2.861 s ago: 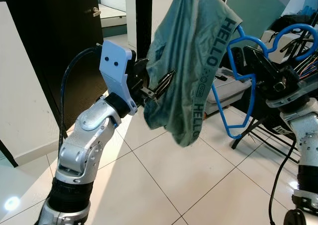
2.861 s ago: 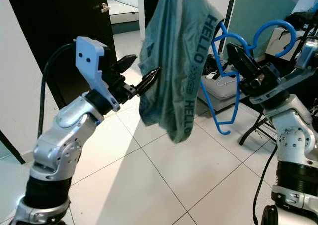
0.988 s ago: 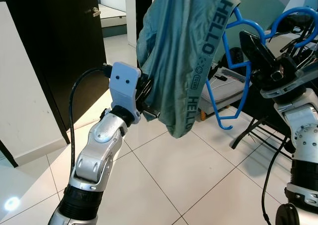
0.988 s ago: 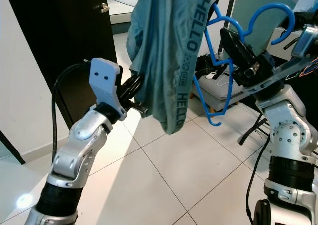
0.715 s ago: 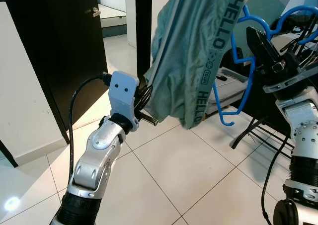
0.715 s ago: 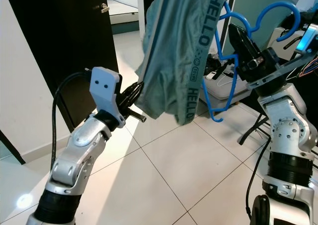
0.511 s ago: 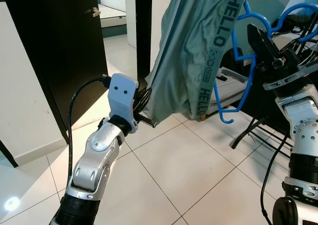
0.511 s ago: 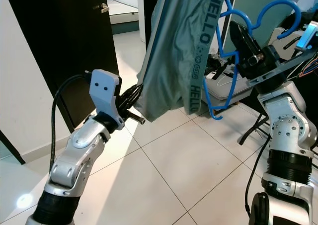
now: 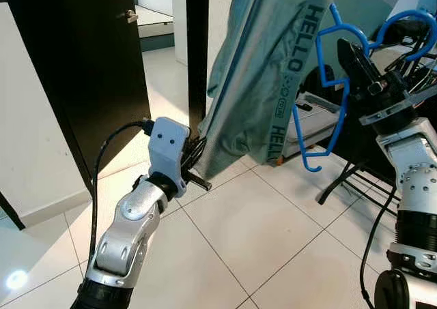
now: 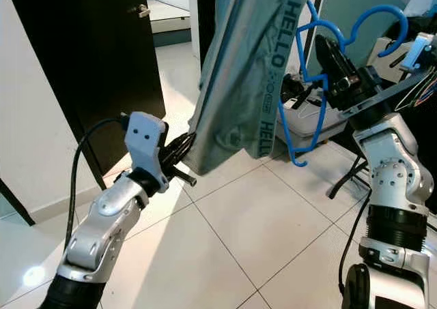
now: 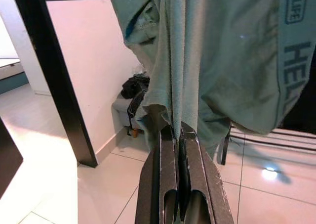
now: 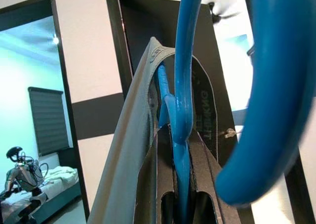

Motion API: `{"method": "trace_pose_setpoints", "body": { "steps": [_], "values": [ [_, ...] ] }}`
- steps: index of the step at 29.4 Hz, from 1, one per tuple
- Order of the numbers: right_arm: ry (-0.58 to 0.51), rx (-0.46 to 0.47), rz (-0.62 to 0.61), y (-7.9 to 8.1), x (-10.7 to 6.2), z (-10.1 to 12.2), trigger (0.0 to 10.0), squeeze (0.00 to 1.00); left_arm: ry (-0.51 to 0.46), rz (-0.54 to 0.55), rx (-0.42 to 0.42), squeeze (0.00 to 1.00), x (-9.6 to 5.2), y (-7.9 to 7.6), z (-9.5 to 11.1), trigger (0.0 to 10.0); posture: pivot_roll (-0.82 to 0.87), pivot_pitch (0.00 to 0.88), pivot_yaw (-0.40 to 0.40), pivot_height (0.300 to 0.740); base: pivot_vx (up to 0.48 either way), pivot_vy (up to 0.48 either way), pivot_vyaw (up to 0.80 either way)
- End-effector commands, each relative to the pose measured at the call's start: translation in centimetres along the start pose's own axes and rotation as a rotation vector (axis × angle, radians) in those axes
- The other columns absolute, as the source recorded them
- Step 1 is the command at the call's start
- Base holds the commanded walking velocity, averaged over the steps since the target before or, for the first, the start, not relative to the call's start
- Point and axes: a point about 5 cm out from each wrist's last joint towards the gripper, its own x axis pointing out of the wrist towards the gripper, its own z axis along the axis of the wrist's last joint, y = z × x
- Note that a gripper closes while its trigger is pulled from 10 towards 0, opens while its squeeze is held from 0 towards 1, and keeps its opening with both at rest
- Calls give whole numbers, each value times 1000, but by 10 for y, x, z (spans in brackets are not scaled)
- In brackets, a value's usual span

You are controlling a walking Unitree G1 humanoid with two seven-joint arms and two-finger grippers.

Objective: Hang hanger

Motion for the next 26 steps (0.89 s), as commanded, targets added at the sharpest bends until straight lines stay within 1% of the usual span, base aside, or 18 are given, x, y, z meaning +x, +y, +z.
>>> {"method": "trace_pose_setpoints", "body": {
  "steps": [1, 6, 8, 10, 14, 16, 17, 18, 19, 20, 21, 22, 23, 24, 26],
  "values": [
    [-3, -25, 27, 3, 4, 3, 10000, 0, 33, -10, 32, 0, -3, 1, -6, 0, -1, 0, -40, 740, 0, 0, 0],
    [11, -28, 42, 5, 4, 1, 10000, 0, 60, 3, 56, 0, -4, 5, -11, 0, -4, 0, -39, 740, 0, 0, 0],
    [21, -32, 48, 5, 3, 0, 10000, 0, 90, 24, 82, 0, -6, 13, -16, 0, -3, 0, -39, 740, 0, 0, 0],
    [30, -35, 51, 5, 2, -1, 10000, 0, 103, 32, 97, 0, -7, 16, -17, 0, -3, 0, -39, 740, 0, 0, 0],
    [42, -41, 61, 6, 1, -2, 10000, 0, 115, 16, 109, 0, -7, 15, -18, 0, -4, 0, -38, 740, 0, 0, 0],
    [55, -48, 69, 8, 1, -4, 10000, 0, 137, -27, 141, 0, -7, 10, -21, 0, -4, 0, -38, 740, 0, 0, 0],
    [64, -53, 72, 8, 1, -5, 10000, 0, 139, -44, 161, 0, -7, 9, -21, 1490, -5, 0, -37, 740, 0, 0, 0],
    [73, -58, 77, 8, 1, -7, 10000, 0, 140, -49, 177, 0, -7, 9, -21, 9059, -5, 0, -37, 740, 0, 0, 0],
    [73, -58, 77, 8, 1, -7, 10000, 0, 140, -49, 177, 0, -7, 9, -21, 9059, -5, 0, -37, 740, 0, 0, 0],
    [82, -62, 84, 9, 0, -8, 10000, 0, 140, -51, 182, 0, -7, 10, -21, 10000, -4, 0, -37, 740, 0, 0, 0],
    [95, -67, 95, 10, 0, -10, 10000, 0, 139, -72, 186, 925, -8, 11, -19, 10000, -4, 0, -37, 740, 0, 0, 0],
    [106, -71, 105, 11, -1, -11, 10000, 0, 139, -110, 202, 1000, -9, 13, -18, 10000, -2, 0, -39, 740, 0, 0, 0],
    [113, -74, 111, 11, -1, -12, 10000, 0, 140, -138, 214, 1000, -9, 13, -17, 10000, -2, 0, -39, 740, 0, 0, 0],
    [113, -74, 111, 11, -1, -12, 10000, 0, 140, -138, 214, 1000, -9, 13, -17, 10000, -2, 0, -39, 740, 0, 0, 0],
    [122, -79, 120, 12, -2, -13, 10000, 0, 163, -223, 222, 1000, -13, 12, -17, 10000, -4, 0, -37, 740, 0, 0, 0]
  ]
}}
